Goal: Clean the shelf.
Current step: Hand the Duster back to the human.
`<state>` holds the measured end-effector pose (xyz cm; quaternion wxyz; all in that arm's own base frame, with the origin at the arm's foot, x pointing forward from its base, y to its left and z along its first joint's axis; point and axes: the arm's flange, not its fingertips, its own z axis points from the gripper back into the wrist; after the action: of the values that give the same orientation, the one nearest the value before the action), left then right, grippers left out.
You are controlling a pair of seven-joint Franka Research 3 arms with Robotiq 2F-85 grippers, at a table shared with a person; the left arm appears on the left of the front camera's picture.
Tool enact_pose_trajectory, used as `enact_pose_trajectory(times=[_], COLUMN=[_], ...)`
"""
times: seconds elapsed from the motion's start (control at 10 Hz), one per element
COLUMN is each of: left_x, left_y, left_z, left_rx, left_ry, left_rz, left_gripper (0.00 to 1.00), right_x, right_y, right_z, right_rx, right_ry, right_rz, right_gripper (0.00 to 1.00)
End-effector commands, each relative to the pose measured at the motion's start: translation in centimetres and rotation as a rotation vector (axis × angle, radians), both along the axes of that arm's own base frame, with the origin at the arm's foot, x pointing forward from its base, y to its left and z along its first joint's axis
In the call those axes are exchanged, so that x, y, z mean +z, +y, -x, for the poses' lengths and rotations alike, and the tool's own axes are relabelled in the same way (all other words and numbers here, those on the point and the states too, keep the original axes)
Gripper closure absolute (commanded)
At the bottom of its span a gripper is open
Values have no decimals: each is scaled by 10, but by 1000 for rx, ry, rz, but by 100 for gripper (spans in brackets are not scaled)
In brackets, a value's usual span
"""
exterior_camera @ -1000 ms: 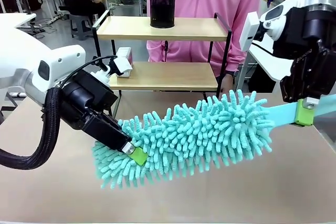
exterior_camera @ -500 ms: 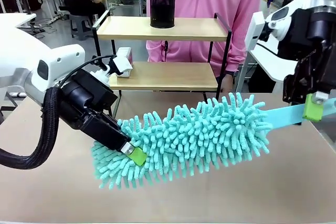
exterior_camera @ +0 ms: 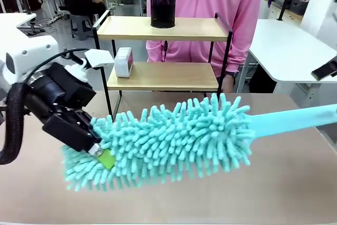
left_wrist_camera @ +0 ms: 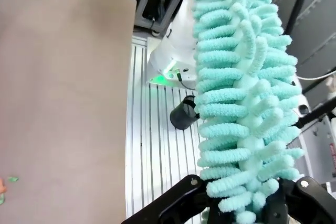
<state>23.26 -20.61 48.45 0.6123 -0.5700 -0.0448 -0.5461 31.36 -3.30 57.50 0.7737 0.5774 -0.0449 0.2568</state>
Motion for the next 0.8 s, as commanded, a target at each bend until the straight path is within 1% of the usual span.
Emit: enact_pose_trajectory(times=[0.0,0.1,0.2,0.3,0.4,0.5,0.6,0.7], left_x=[-3,0,7,16,29,45,65,79], left_y=[19,27,44,63,87,114,148,175], left_z=[2,-3,-12,-17,-20,-18,-12,-10], left_rx=[-2,22,108,201,280,361,459,608], left_ry=[-8,23,2,-23,-40,-103,-179,-230], left_rz=[38,88,122,162,215,257,338,399], left_gripper=[100,100,100,100,100,100,100,100], right_x=[-25,-44,-68,-35,-35,-35,-35,-35], right_y=[-17,-34,-46,-50,-50,-50,-50,-50], right_z=[14,22,30,9,9,9,9,9], right_rx=[-828,-1012,-1142,-303,-303,-303,-303,-303], right_ry=[-53,-34,7,51,51,51,51,51], right_rz=[-416,-378,-311,-117,-117,-117,-117,-117], right_gripper=[0,0,0,0,0,0,0,0])
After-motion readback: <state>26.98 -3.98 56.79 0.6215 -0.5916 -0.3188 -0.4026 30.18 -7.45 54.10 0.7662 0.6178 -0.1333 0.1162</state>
